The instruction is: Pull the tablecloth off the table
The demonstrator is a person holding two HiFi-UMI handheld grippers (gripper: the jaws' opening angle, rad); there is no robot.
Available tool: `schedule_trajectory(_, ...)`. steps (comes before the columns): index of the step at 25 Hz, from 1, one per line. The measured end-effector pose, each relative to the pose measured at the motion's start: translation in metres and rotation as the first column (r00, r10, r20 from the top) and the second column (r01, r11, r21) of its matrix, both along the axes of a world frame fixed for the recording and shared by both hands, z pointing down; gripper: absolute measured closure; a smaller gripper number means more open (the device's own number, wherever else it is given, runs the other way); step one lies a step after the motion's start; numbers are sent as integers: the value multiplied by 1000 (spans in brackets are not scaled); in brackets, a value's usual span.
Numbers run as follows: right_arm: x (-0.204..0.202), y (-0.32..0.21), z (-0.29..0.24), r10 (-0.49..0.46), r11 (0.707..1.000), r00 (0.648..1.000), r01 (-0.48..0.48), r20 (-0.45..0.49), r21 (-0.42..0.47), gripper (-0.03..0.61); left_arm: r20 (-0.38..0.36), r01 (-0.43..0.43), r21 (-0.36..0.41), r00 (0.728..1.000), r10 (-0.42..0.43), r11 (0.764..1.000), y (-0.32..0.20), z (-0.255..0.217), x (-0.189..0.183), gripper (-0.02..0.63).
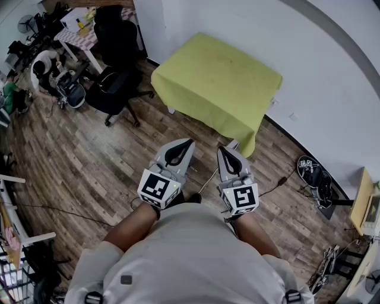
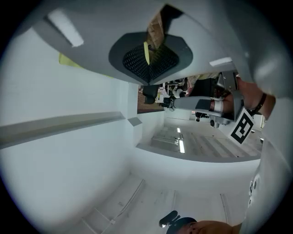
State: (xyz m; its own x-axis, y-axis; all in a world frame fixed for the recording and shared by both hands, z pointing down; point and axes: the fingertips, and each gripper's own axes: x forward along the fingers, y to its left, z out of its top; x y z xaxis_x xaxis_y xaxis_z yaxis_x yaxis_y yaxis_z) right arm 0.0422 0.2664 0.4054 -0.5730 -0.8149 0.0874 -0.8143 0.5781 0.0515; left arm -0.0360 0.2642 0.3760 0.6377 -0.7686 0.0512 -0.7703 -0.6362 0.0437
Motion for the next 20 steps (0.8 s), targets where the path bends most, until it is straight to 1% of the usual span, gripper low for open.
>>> schedule_trajectory(9,-8,-3,-4,-8,1000,1000,8,-10,2,568,-7,7,-8,1000,-8,1000,-3,2,-8,611)
schedule_trajectory(12,-10,-8,-5,-7,1000,1000,7,-14,4,568,-7,7,-13,1000,-7,1000,-10,3,-10,611)
schedule_trajectory(17,-15,-21,-9,0,999,1000,1,-21,34,568,-4,7,-24,1000,-7,1000,-24,8,-17,611)
schedule_trajectory(20,-20,-35,-8,13,1000,1000,-13,-22,17,568,-6,10,-28,1000,-10,1000,-37,11,-25,611)
